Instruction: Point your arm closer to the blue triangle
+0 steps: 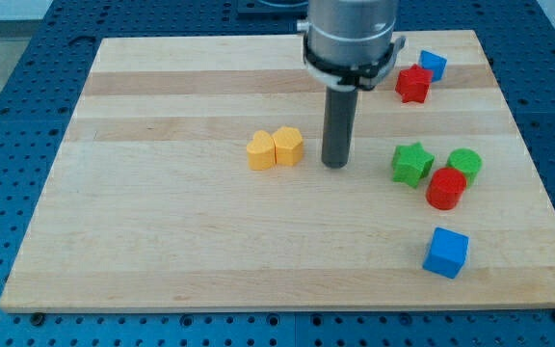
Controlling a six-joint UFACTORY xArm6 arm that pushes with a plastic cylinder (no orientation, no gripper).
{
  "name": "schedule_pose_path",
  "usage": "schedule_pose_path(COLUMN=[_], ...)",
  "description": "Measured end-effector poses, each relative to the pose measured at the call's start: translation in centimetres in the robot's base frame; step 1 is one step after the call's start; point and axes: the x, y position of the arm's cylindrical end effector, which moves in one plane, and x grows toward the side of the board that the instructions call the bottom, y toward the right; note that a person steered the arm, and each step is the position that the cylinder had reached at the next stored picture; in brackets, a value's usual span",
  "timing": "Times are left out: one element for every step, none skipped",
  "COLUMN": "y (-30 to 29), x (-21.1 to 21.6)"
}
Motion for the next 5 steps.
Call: schedule_pose_path(y=[4.0,9.9,15.5,18.7,18.4], x=[-2.6,-2.9,-5.0,-9.8,-14.1])
